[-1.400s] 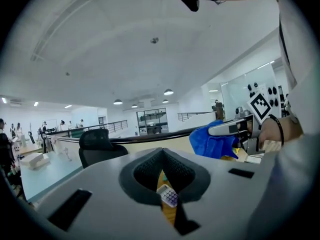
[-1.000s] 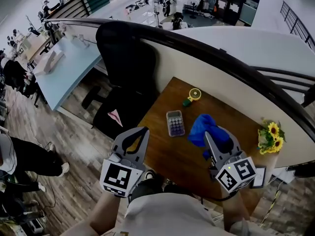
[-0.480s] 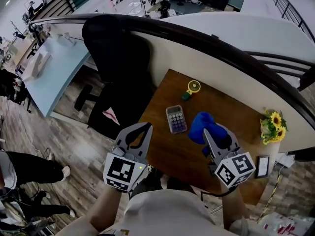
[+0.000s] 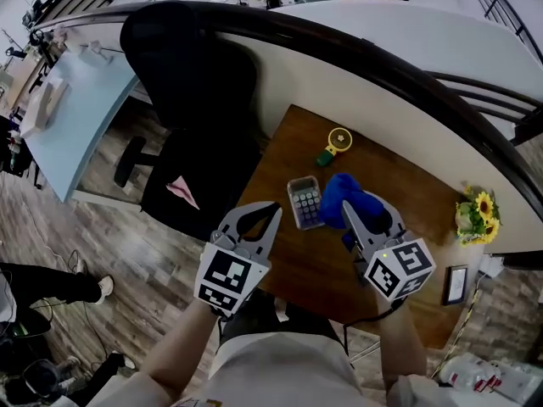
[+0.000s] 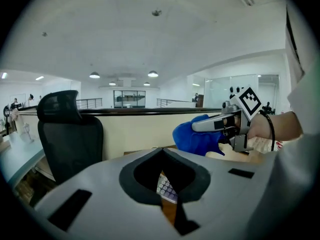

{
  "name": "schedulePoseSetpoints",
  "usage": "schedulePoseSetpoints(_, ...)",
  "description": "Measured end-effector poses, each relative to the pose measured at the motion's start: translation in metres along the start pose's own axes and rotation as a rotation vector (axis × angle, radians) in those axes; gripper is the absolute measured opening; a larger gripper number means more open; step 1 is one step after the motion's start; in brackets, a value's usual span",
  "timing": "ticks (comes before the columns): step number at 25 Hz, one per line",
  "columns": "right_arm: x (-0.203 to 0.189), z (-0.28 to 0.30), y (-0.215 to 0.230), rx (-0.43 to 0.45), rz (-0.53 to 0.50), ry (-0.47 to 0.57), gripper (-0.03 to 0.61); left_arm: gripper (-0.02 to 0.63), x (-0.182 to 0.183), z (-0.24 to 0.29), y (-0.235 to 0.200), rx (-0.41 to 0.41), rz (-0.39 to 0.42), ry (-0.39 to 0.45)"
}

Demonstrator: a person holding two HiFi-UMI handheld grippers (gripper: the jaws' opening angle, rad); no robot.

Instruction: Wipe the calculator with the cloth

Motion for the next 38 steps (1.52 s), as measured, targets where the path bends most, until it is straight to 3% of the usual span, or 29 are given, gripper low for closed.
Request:
schedulePoseSetpoints(6,-0.018,0.055,0.015,0.015,-0.022,-0.044,0.138,0.003,-0.048,0.049,0.002,-0.088,-0.01,-0.076)
schedulePoseSetpoints(11,-0.051,0.092,0.033,0.048,-0.022,-0.09,0.137,0.003,-0.088,0.083,0.002,-0.09,-0.072,-0.083)
schedulePoseSetpoints(18,-0.104,0.13,0.064,0.043,-0.032,-0.152,0.137,0.003,-0.139,0.122,0.015,-0.124,-0.097,-0.126)
schedulePoseSetpoints(24,-0.122,0.147,0.074,0.052,0.012,-0.156,0.138,0.003,-0.178,0.154,0.038,-0.201,-0.101,-0.149)
schedulePoseSetpoints(27,-0.126,0.157,0.065,0.09,-0.036,-0.183,0.138,0.003,-0.189,0.161,0.05,-0.241,-0.096,-0.165)
schedulePoseSetpoints(34,-0.179,0.183,0.051,0.18,-0.163,-0.383,0.14,0.003,-0.21,0.166,0.062,-0.234,-0.097,-0.198)
schedulePoseSetpoints(38,-0.197,0.189,0.052,0.158,-0.302,-0.437,0.138,0.003,-0.21,0.168,0.061,-0.215,-0.082,-0.211)
Point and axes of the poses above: the fingertips, and each gripper's own axes: z forward along the fingers, y to its right, x out of its top, the point moved 1 cm from there along -z, backward along the fingers, and after that the axes turned 10 degrees about z, right-handed, at the moved point
